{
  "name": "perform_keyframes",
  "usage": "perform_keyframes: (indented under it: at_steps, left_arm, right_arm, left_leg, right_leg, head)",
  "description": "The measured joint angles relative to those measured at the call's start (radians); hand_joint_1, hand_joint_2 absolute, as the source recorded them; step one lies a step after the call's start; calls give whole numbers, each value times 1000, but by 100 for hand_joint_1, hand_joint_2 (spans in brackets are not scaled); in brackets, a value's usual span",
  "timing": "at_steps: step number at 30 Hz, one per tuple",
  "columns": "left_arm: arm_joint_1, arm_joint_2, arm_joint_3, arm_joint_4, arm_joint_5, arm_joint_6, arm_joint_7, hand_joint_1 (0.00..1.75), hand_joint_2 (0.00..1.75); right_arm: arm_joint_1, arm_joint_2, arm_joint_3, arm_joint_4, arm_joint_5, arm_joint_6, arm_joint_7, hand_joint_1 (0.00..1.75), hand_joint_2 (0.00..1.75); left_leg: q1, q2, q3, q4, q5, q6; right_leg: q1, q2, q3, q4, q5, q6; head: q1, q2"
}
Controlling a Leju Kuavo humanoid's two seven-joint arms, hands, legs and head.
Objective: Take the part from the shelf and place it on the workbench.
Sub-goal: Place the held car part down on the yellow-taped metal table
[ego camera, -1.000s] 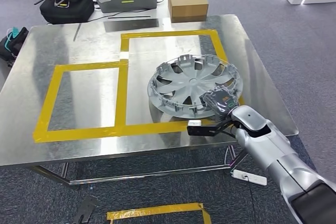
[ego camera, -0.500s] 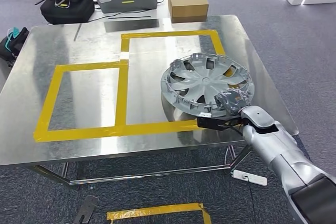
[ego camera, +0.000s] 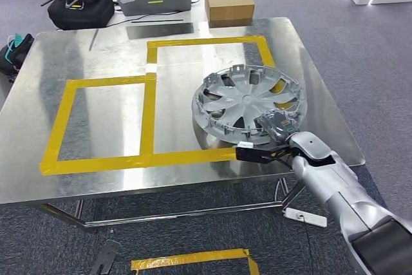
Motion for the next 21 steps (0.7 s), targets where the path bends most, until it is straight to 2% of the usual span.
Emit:
perform_keyframes:
  at_steps: [11,21]
  left_arm:
    - [0,0,-14,0,7,-4,1,0,175]
    - [4,0,-21,0,26,-6,2,0,175]
  right_arm:
    - [35,20,37,-139,33,31,-24,175,175]
    - [30,15,99,-164,60,41,57,175,175]
  left_leg:
    - [0,0,-2,0,0,0]
    - [0,0,-2,0,0,0]
  right_leg:
    - [0,-1,-2,1,0,0]
    - [0,-1,-3,1,0,0]
  head:
    - [0,0]
    - [0,0]
